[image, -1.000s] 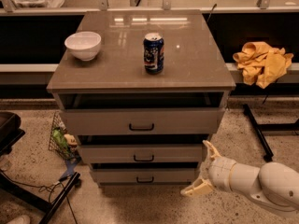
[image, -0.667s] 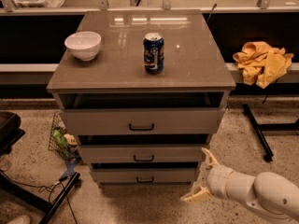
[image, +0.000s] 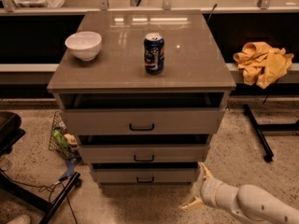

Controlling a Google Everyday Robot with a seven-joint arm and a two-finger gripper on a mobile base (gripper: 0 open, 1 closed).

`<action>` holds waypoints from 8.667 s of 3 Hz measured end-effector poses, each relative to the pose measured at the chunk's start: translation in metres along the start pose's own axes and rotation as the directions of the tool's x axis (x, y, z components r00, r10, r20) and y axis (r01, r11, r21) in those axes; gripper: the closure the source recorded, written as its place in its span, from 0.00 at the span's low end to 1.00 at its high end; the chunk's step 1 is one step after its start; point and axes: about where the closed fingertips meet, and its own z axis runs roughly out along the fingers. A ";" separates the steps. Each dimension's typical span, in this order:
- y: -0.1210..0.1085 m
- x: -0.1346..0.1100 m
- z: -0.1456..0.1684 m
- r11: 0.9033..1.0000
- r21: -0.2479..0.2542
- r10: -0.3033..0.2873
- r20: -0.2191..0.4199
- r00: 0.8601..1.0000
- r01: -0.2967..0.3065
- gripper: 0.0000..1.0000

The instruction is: Open bottom drawer

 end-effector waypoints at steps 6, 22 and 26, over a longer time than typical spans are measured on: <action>0.011 0.119 0.153 0.983 -0.130 0.122 -0.074 0.990 -0.131 0.00; 0.021 0.127 0.228 0.952 -0.191 0.231 -0.065 0.971 -0.239 1.00; 0.051 0.139 0.201 0.926 -0.215 0.285 -0.138 0.948 -0.310 1.00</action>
Offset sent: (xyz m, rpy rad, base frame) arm 0.0405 0.0472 -0.1187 -0.1278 0.0949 0.0799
